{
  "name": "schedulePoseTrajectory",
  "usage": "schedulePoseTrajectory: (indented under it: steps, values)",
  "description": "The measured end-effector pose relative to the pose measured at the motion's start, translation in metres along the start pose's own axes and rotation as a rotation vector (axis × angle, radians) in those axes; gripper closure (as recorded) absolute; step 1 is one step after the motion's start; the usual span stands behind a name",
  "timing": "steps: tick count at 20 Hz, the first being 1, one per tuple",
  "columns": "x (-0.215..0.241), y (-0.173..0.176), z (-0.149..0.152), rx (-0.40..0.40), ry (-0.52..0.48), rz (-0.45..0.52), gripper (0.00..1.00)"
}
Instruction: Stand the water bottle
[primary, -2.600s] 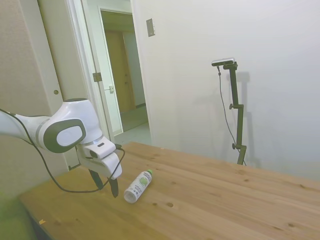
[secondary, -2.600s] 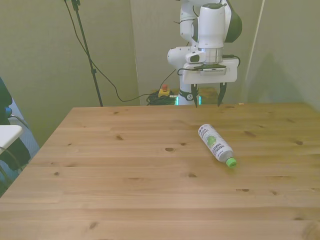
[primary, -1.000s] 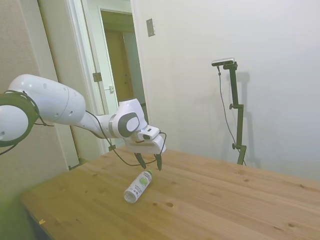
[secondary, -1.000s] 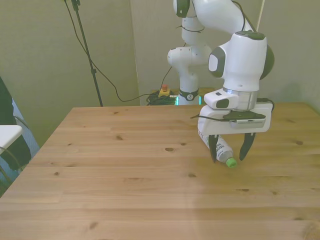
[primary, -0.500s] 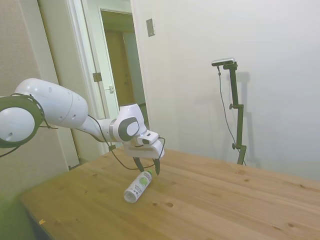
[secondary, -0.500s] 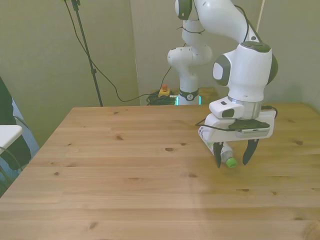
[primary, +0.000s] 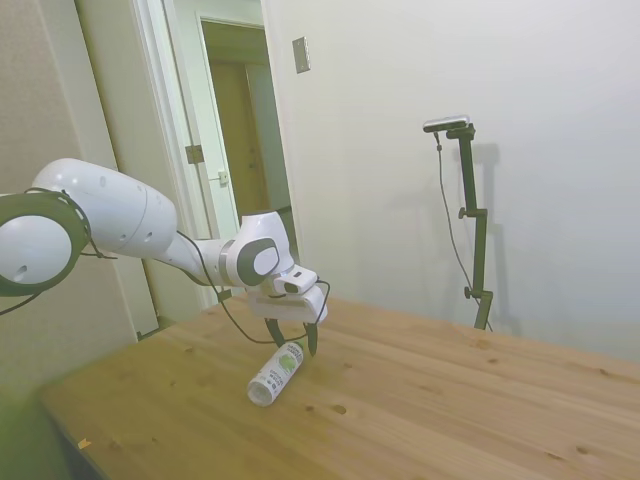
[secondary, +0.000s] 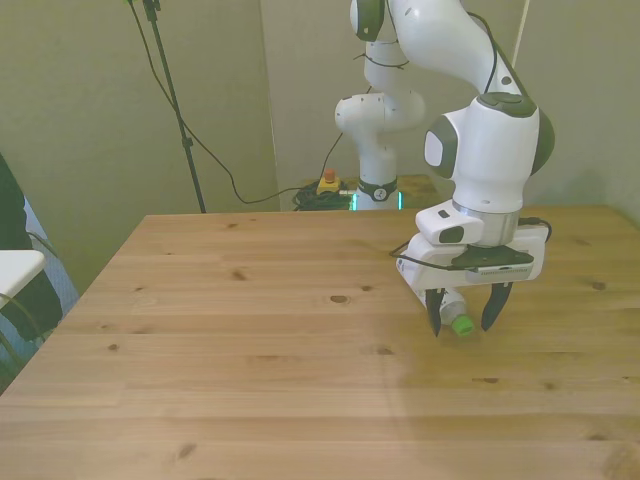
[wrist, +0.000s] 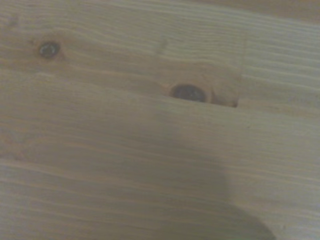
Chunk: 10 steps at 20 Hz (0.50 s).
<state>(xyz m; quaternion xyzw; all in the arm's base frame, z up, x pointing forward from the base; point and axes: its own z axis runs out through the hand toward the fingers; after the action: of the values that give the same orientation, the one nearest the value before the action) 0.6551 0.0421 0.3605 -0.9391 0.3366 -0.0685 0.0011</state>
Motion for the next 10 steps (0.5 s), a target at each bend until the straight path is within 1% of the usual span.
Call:
schedulePoseTrajectory:
  steps: [10]
  values:
    - [0.0041,0.0088,0.0093,-0.026,-0.02,0.035,1.0]
